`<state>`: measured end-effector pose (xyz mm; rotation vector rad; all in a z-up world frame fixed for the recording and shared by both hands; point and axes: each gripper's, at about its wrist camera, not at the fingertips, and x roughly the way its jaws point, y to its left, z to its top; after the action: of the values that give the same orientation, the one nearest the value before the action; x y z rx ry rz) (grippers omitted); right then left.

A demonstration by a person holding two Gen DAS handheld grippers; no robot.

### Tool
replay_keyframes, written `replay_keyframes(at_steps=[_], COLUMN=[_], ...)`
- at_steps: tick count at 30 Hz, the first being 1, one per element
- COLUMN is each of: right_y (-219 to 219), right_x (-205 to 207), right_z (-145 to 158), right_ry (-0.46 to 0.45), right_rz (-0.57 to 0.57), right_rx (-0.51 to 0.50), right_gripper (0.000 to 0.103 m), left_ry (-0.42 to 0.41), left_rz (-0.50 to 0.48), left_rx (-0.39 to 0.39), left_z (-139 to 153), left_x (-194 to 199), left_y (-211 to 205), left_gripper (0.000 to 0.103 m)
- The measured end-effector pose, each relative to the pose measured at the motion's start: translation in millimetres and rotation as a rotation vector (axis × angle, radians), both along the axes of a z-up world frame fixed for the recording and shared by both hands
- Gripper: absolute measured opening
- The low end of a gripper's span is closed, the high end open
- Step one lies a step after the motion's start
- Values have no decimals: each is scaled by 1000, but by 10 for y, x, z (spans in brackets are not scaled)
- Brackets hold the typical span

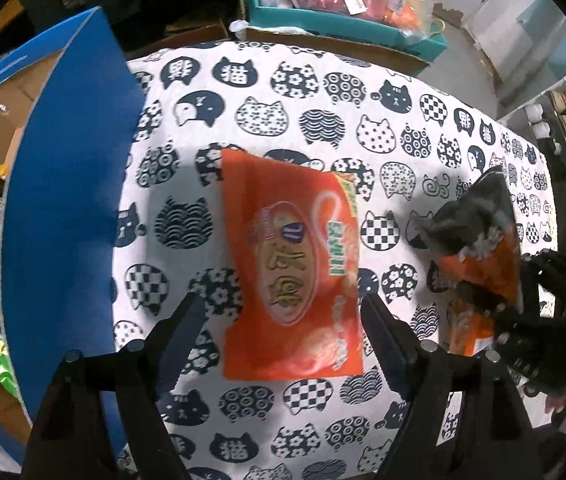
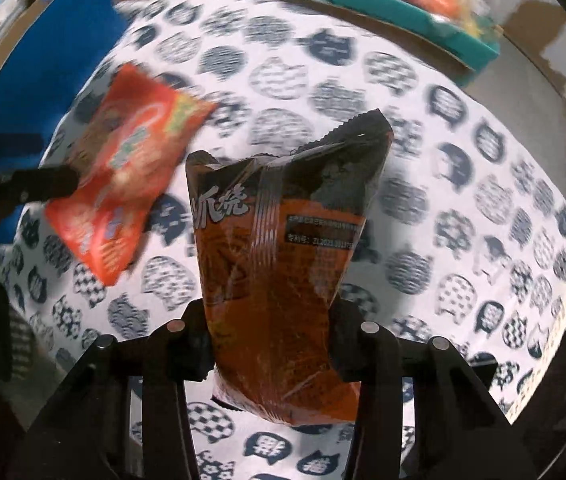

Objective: Organize snacks
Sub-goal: 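Grasp the red cracker bag with the left tool while the right grasps the orange-black chip bag, then carry the red bag to the box with the left tool while the right carries the chip bag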

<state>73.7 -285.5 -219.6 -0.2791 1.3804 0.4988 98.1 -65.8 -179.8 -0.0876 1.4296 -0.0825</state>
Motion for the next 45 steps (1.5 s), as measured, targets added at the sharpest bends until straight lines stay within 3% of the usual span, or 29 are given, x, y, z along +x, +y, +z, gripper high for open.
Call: replay_keyframes(at_steps=[8,13,16,23,30,35,45], right_y=[-475,-595,-527,-523,-557,-541,-375], right_x=[205,239,269,255,221,213,134], right_z=[-70,-84,-100,-207,-205,-87,273], right_ry=[19,16,11,13,-21,-41,-108], right_rz=[-127,-157,-161,-143,-156,-158,-126], right_rx=[67,106,79,59,42,42,32], right_gripper=[43,46,52,52,45,43,43], left_ry=[16,35,47,41,-11,-49,-139], left_rz=[47,30,14,-38,-86,-113,-166], left_rx=[-14,39,68,98,82,70,77], left_z=[-153,-304,-395,-478,-400,-264,131], left_x=[106,145,156,164,111,50,-230], left_y=[-110,-227,-281,-395,-488,-409,-330], left_gripper=[82,82,86,88,53,38,34])
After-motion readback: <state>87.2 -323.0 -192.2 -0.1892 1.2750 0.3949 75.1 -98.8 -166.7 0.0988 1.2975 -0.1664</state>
